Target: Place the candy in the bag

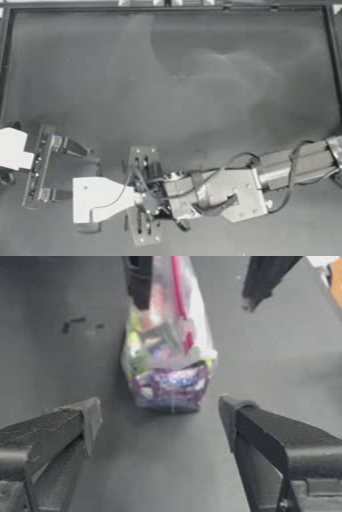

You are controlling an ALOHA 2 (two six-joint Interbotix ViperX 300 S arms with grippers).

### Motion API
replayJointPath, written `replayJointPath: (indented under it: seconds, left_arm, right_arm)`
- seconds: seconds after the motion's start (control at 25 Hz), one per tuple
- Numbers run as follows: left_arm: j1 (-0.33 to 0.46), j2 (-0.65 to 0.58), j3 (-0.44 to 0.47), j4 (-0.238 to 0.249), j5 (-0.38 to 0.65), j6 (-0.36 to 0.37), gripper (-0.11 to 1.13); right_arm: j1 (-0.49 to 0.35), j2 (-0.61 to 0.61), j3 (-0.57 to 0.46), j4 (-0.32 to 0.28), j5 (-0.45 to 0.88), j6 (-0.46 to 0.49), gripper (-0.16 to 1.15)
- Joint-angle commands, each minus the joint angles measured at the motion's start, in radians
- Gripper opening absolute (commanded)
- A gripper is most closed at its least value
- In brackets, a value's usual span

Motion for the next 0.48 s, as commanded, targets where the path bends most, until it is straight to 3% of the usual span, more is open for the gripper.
replayJointPath:
  seconds: [0.04,0.48]
  left_arm:
    - [0.000,-0.002,-0.008,-0.003,-0.008,0.002,1.00]
    - [-0.002,-0.006,0.000,-0.006,-0.008,0.002,1.00]
  right_arm:
    - [-0.005,-0.012,-0.038,0.008,-0.005,-0.006,1.00]
    - [-0.006,-0.003,-0.043,0.014,0.000,-0.011,0.98]
